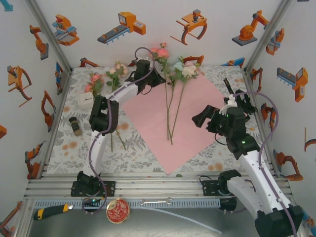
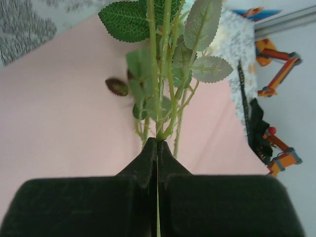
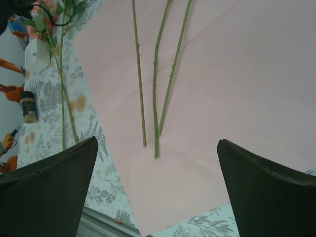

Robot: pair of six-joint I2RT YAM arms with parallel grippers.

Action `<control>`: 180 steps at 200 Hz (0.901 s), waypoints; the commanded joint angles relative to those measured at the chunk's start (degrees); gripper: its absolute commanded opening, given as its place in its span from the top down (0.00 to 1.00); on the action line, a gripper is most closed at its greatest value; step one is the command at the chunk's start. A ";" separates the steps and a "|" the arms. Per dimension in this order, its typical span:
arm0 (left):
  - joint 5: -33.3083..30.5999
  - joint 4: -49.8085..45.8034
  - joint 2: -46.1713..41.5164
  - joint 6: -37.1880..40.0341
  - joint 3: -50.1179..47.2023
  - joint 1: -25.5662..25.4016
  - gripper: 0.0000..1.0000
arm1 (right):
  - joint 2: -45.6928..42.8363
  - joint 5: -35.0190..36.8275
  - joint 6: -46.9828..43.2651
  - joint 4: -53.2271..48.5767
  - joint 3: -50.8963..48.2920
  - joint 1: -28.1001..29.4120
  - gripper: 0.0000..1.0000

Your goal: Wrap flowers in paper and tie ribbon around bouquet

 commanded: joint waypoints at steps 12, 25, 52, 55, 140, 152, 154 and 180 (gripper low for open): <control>-0.84 0.69 2.05 -3.53 4.63 -0.32 1.00 | 0.05 1.42 -2.19 -0.98 0.45 0.39 0.04; -0.47 0.12 3.72 -4.12 6.24 -0.49 1.00 | 0.32 1.41 -2.46 -1.13 0.44 0.36 0.04; -1.23 -1.56 6.19 -3.19 9.24 -1.21 1.00 | 0.39 1.86 -3.03 -1.75 0.22 0.36 0.04; -1.30 -1.87 6.45 -3.05 9.61 -1.30 1.00 | 0.37 1.90 -3.10 -1.81 0.19 0.36 0.04; -4.64 -8.26 -6.39 9.71 2.59 0.57 0.65 | -2.20 2.47 -3.23 -4.27 0.97 0.36 0.04; -6.25 -7.48 -13.02 12.83 -4.62 1.68 0.64 | -2.79 2.56 -2.80 -4.33 0.75 0.37 0.04; -6.65 -7.35 -14.29 13.35 -5.94 1.86 0.64 | -2.81 2.56 -2.76 -4.32 0.72 0.38 0.04; -12.42 -10.12 -27.99 23.33 -21.14 5.31 0.63 | -3.61 2.31 -1.64 -3.51 -0.07 0.38 0.04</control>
